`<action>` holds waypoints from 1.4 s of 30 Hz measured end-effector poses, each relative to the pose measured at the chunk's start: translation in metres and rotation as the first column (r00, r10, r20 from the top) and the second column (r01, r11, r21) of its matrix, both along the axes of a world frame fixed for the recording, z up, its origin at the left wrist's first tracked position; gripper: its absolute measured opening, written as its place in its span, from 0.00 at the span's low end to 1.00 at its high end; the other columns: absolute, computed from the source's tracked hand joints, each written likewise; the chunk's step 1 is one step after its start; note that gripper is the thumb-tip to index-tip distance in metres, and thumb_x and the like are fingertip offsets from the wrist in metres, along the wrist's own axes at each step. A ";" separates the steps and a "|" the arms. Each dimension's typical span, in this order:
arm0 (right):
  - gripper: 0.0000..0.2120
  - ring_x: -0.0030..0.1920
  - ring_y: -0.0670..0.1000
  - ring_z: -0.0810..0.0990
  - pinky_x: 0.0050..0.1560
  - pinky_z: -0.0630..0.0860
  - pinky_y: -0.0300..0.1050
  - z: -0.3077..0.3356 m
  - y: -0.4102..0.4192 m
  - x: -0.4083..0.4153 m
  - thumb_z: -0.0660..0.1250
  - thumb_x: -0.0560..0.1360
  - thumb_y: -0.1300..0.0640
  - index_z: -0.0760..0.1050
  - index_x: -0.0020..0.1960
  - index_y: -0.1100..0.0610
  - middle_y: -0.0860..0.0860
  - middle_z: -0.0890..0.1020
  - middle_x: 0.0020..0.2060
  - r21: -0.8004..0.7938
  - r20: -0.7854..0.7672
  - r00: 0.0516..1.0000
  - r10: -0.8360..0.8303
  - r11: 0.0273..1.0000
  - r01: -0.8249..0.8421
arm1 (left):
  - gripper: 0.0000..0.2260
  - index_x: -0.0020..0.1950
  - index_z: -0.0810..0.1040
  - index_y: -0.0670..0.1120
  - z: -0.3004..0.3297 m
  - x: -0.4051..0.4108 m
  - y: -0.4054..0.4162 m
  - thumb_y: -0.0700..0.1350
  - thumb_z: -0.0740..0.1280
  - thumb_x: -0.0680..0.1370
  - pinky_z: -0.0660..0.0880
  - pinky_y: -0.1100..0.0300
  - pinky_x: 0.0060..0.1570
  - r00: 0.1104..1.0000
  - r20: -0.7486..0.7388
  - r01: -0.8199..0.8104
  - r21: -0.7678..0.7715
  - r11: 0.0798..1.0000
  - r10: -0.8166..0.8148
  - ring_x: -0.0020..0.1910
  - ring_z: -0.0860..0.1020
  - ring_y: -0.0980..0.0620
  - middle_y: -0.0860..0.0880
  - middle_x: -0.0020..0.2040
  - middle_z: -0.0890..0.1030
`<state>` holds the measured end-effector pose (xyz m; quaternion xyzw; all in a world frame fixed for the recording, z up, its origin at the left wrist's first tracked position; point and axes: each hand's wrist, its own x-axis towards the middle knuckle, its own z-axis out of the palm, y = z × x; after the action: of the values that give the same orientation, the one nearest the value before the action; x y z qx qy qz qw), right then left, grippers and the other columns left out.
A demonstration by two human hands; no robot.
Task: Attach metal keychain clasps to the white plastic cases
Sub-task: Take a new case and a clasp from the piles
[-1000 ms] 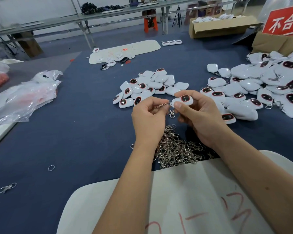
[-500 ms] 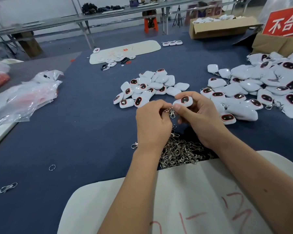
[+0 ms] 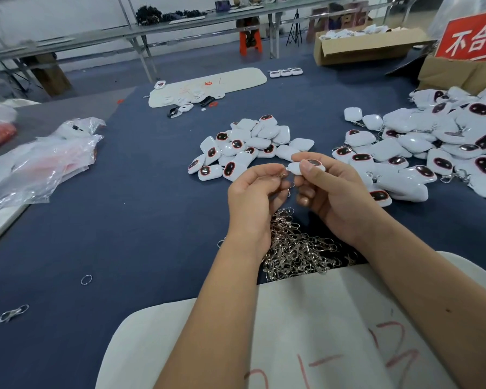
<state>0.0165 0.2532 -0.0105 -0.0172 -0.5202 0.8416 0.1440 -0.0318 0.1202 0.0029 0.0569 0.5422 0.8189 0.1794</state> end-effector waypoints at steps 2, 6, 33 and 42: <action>0.13 0.31 0.46 0.73 0.33 0.74 0.39 0.000 0.000 0.000 0.69 0.77 0.57 0.79 0.60 0.60 0.52 0.80 0.35 -0.005 0.002 1.000 0.002 1.000 -0.002 | 0.10 0.47 0.83 0.43 0.000 0.001 0.000 0.31 0.65 0.79 0.79 0.62 0.41 1.000 -0.024 0.010 -0.035 0.999 -0.011 0.42 0.82 0.52 0.43 0.45 0.84; 0.15 0.32 0.46 0.72 0.33 0.74 0.39 0.001 0.000 0.000 0.70 0.75 0.57 0.79 0.60 0.60 0.52 0.79 0.35 -0.025 -0.003 1.000 0.002 1.000 -0.002 | 0.04 0.48 0.83 0.42 -0.001 0.003 0.002 0.34 0.70 0.79 0.79 0.62 0.41 0.998 -0.063 -0.007 -0.059 0.998 0.004 0.42 0.81 0.50 0.43 0.43 0.84; 0.39 0.35 0.47 0.79 0.35 0.78 0.36 -0.012 0.007 -0.005 0.74 0.77 0.60 0.58 0.81 0.48 0.49 0.81 0.50 0.314 -0.016 0.663 -0.749 0.625 0.714 | 0.09 0.57 0.85 0.50 -0.017 -0.002 0.000 0.46 0.69 0.80 0.70 0.54 0.64 0.645 -0.669 -0.466 -0.728 0.503 -0.370 0.63 0.73 0.48 0.53 0.57 0.83; 0.18 0.37 0.45 0.80 0.49 0.82 0.57 -0.009 -0.003 -0.005 0.70 0.78 0.62 0.72 0.66 0.52 0.45 0.81 0.45 0.662 -0.062 0.734 -0.677 0.522 0.537 | 0.21 0.74 0.72 0.48 -0.013 -0.014 -0.020 0.38 0.61 0.81 0.64 0.54 0.72 0.766 -0.596 -0.489 -0.783 0.384 -0.241 0.77 0.63 0.44 0.48 0.76 0.70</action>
<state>0.0114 0.2504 -0.0199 -0.2341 -0.7464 0.4995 0.3723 -0.0463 0.1003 -0.0106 0.1728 0.9274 0.3224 -0.0787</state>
